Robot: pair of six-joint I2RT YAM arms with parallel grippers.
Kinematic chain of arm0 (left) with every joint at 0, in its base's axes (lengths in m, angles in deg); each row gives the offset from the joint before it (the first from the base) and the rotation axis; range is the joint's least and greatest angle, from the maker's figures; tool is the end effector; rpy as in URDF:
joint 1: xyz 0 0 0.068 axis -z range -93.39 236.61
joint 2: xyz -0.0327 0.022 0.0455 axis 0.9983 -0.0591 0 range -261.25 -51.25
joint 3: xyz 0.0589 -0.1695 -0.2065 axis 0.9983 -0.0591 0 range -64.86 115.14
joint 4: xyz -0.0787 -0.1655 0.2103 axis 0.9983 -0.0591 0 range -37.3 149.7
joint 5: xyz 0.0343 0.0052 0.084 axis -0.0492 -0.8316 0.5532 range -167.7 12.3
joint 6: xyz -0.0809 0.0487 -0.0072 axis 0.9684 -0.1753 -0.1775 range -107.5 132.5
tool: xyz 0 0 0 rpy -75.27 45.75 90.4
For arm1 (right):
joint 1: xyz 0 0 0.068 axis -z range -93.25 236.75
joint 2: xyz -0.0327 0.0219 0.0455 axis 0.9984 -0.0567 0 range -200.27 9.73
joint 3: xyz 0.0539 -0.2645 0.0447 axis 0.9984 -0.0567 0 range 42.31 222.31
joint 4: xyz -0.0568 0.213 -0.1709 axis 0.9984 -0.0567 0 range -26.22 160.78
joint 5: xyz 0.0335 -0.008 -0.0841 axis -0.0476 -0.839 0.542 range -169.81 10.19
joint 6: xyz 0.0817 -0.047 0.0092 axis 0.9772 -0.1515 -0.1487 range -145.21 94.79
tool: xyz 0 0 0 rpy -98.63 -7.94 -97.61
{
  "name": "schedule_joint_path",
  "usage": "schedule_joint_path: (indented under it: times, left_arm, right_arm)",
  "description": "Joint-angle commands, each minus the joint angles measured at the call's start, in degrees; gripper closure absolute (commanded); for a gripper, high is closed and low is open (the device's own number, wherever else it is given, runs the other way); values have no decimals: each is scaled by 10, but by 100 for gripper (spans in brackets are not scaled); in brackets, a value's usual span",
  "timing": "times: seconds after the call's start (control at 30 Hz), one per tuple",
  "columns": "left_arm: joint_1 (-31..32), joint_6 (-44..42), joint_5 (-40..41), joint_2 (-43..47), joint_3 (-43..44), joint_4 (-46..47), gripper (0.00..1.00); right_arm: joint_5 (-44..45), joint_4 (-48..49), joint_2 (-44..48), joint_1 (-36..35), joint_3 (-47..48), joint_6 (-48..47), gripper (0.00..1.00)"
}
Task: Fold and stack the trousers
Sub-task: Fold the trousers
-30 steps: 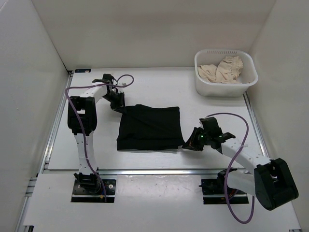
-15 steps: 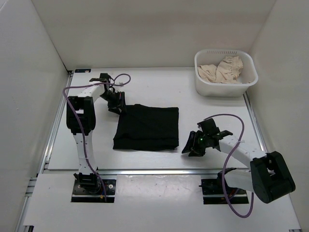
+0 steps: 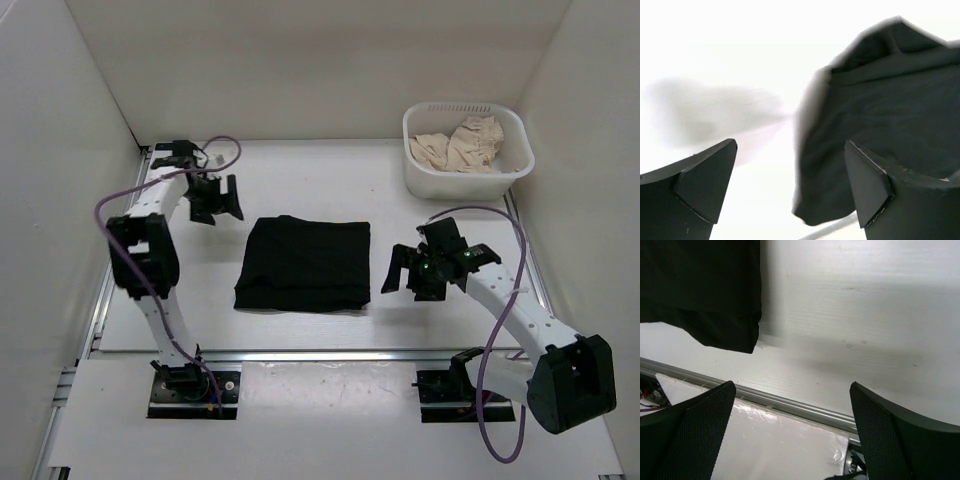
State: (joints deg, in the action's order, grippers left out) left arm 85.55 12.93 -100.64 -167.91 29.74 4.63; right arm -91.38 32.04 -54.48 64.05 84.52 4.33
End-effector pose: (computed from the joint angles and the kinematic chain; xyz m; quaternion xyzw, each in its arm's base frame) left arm 0.4402 -0.0252 0.1577 0.0097 0.9741 -0.1970 0.1109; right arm 0.2228 0.1118 0.1711 0.0320 0.9625 0.1981 0.1827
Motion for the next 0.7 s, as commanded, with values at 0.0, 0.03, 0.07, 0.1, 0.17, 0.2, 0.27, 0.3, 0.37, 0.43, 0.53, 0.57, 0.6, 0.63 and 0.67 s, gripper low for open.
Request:
schedule_joint_path:
  times: [0.0, 0.03, 0.07, 0.1, 0.17, 0.2, 0.27, 0.3, 0.37, 0.43, 0.53, 0.57, 0.6, 0.63, 0.67]
  left_arm:
    - [-37, -4, 136, 168, -79, 74, 0]
    - [-44, -4, 170, 190, -104, 87, 0]
    - [-44, -4, 208, 207, -126, 95, 0]
    - [-56, -4, 280, 230, -157, 95, 0]
    - [-75, -4, 335, 250, -189, 95, 0]
    - [-98, -4, 354, 273, -206, 95, 0]
    - [-125, -4, 385, 299, -258, 95, 0]
    - [-152, -4, 385, 325, -274, 95, 0]
    - [-168, -4, 394, 351, -328, 95, 0]
    - [-189, -4, 394, 386, -371, 95, 0]
    - [-218, -4, 372, 426, -399, 95, 0]
    - [-223, -4, 366, 434, -411, 95, 0]
    - [-223, -4, 357, 441, -411, 95, 0]
    - [-229, -4, 357, 447, -418, 95, 0]
    - [-229, -4, 352, 455, -418, 95, 0]
  right_arm:
    - [47, -79, -20, 14, 58, -40, 1]
    - [66, -97, -28, 14, 70, -40, 1]
    - [74, -103, -36, 14, 90, -40, 1]
    - [81, -103, -41, 14, 100, -46, 1]
    - [106, -109, -49, 20, 123, -46, 1]
    - [115, -109, -49, 20, 130, -46, 1]
    - [126, -104, -55, 25, 146, -52, 1]
    - [126, -104, -55, 25, 151, -52, 1]
    - [133, -104, -67, 30, 162, -58, 1]
    - [133, -104, -75, 30, 182, -58, 1]
    - [139, -104, -89, 35, 205, -69, 1]
    - [146, -110, -94, 35, 211, -70, 1]
    - [146, -110, -94, 35, 218, -70, 1]
    - [152, -110, -94, 35, 218, -70, 1]
    - [152, -110, -94, 35, 218, -70, 1]
